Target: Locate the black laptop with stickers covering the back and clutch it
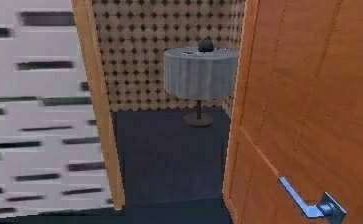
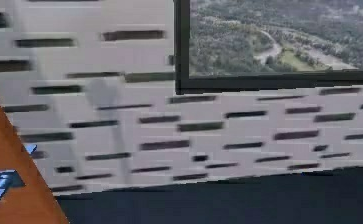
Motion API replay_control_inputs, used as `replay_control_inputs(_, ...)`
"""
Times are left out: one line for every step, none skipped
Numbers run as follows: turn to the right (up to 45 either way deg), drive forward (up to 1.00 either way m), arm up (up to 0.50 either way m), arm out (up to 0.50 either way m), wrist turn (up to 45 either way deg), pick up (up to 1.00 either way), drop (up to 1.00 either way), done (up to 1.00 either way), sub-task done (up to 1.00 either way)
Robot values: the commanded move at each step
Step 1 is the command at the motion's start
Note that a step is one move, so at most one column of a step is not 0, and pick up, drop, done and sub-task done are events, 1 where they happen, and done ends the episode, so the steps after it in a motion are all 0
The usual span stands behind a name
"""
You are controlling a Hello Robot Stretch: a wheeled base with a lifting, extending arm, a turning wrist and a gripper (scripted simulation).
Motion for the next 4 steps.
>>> replay_control_inputs(0.0, 0.65, 0.0, 0.0, 0.0, 0.0, 0.0, 0.0, 0.0)
replay_control_inputs(9.0, 0.0, 0.0, 0.0, 0.0, 0.0, 0.0, 0.0, 0.0)
replay_control_inputs(0.0, 0.45, 0.0, 0.0, 0.0, 0.0, 0.0, 0.0, 0.0)
replay_control_inputs(-33.0, 0.0, 0.0, 0.0, 0.0, 0.0, 0.0, 0.0, 0.0)
